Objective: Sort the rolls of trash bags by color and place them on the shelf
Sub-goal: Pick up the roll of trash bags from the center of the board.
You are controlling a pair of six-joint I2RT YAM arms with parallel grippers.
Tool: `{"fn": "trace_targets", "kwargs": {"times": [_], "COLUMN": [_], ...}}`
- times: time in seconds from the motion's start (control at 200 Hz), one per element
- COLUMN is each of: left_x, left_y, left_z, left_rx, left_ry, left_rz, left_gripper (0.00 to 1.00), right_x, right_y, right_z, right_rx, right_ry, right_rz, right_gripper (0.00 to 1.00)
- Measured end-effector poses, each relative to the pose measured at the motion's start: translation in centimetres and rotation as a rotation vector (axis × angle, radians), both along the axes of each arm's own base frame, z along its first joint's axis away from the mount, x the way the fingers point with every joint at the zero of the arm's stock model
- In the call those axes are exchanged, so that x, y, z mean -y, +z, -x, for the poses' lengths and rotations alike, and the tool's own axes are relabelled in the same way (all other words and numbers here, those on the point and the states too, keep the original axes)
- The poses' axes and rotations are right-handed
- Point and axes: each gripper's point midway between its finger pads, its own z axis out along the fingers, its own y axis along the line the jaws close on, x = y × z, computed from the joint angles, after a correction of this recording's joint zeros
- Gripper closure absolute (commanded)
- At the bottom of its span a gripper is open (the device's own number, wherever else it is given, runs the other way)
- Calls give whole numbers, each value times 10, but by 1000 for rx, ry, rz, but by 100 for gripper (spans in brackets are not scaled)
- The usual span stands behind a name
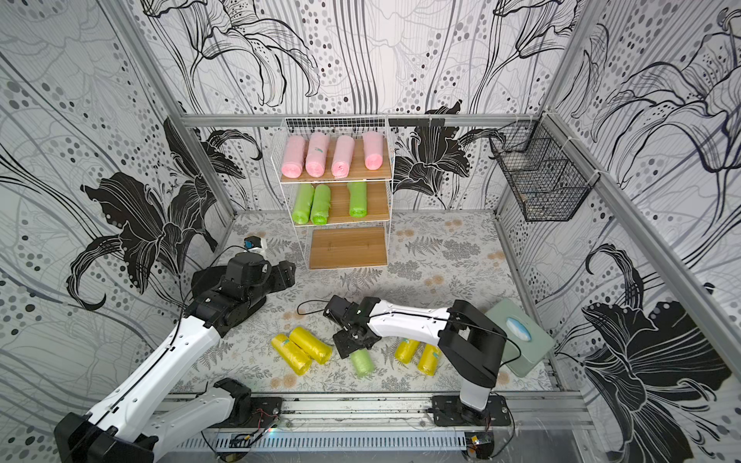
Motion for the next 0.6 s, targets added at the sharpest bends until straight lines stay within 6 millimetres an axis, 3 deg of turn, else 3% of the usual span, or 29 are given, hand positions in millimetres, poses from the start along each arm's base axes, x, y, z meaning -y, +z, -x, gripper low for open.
{"fn": "trace_targets", "kwargs": {"times": [0.16,0.39,0.521,0.601], "left_x": [3,9,19,30], "left_y": [-3,-4,-2,-2], "left_z": [1,1,-1,-1], "left_rx": [-7,-8,10,28], "left_ry": [-11,-32,-58,-91], "left_rz": [11,43,103,178], "left_gripper": [23,23,23,23], "right_x": [3,0,5,22], "right_y": [-14,-19,-10,9], "right_z": [-3,-13,-28,-45], "right_rx": [11,58,113,150], "right_ry": [-11,-29,-75,-173], "right_rz": [45,47,9,-79], "right_gripper": [34,48,54,54]}}
